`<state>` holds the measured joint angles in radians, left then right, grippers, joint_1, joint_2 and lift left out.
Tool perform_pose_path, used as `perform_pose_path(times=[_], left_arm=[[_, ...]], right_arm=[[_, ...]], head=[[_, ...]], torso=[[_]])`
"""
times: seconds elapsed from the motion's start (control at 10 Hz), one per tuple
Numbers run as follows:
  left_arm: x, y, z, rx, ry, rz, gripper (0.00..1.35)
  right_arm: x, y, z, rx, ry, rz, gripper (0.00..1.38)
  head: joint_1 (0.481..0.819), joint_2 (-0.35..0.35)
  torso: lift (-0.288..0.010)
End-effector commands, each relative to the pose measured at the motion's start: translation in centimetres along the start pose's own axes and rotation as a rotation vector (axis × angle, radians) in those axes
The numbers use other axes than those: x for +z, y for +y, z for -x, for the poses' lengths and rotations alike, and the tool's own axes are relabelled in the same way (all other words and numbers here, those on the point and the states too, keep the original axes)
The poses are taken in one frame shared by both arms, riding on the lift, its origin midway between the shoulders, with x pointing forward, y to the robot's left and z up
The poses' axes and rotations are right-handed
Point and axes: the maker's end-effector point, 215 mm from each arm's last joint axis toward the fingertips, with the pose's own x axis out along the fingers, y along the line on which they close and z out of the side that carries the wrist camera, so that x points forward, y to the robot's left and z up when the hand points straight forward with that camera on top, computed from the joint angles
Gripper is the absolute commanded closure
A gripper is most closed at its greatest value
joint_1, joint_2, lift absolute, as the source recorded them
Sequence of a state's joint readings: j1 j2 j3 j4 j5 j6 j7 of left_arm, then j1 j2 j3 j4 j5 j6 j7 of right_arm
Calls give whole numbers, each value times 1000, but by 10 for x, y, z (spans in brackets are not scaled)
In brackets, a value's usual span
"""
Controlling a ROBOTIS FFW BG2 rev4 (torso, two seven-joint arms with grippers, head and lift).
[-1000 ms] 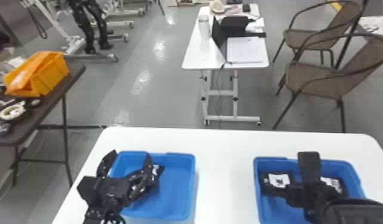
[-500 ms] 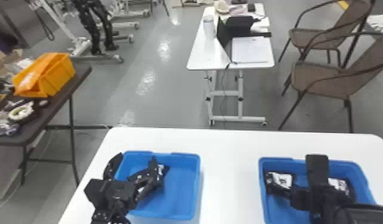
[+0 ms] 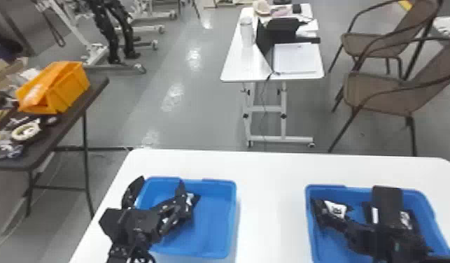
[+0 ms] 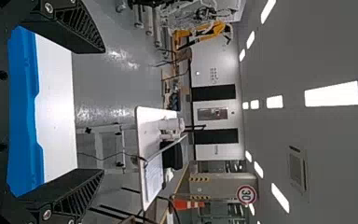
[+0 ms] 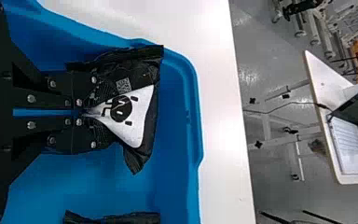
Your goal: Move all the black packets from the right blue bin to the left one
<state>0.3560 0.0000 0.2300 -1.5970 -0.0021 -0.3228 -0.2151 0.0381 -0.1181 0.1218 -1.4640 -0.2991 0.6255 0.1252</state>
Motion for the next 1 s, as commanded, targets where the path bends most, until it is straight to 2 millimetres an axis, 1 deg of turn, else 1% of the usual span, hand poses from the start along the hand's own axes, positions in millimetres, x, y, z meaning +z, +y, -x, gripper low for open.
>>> perform_pose_path(times=[0.0, 0.1, 0.2, 0.3, 0.4, 0.5, 0.6, 0.7, 0.8, 0.9], left_arm=[[3, 1, 0, 5, -12, 11, 110], [8, 2, -2, 11, -25, 21, 110], [15, 2, -6, 14, -44, 45, 110], [27, -1, -13, 12, -72, 70, 110], [45, -11, -23, -5, -114, 79, 111], [51, -31, -37, -36, -98, 143, 117], [59, -52, -49, -78, -75, 189, 117], [71, -70, -55, -128, -82, 221, 117], [74, -86, -59, -163, -72, 287, 117], [80, -103, -63, -199, -69, 347, 121]], right_arm=[[20, 3, 28, 7, -53, -7, 1242], [40, 10, 42, 22, -95, 7, 1242], [66, 24, 51, 71, -141, 33, 1242], [92, 47, 51, 140, -181, 60, 1242], [121, 80, 48, 226, -223, 102, 1240], [139, 108, 39, 309, -247, 139, 1240], [150, 136, 29, 389, -259, 166, 1242], [161, 161, 23, 450, -279, 198, 1240], [167, 179, 19, 498, -291, 211, 1242], [171, 194, 17, 560, -292, 183, 1242]], head=[[695, 189], [695, 187], [695, 184], [695, 188], [695, 200], [695, 215], [695, 220], [695, 226], [695, 227], [695, 227]], torso=[[0], [0], [0], [0], [0], [0], [0], [0], [0], [0]])
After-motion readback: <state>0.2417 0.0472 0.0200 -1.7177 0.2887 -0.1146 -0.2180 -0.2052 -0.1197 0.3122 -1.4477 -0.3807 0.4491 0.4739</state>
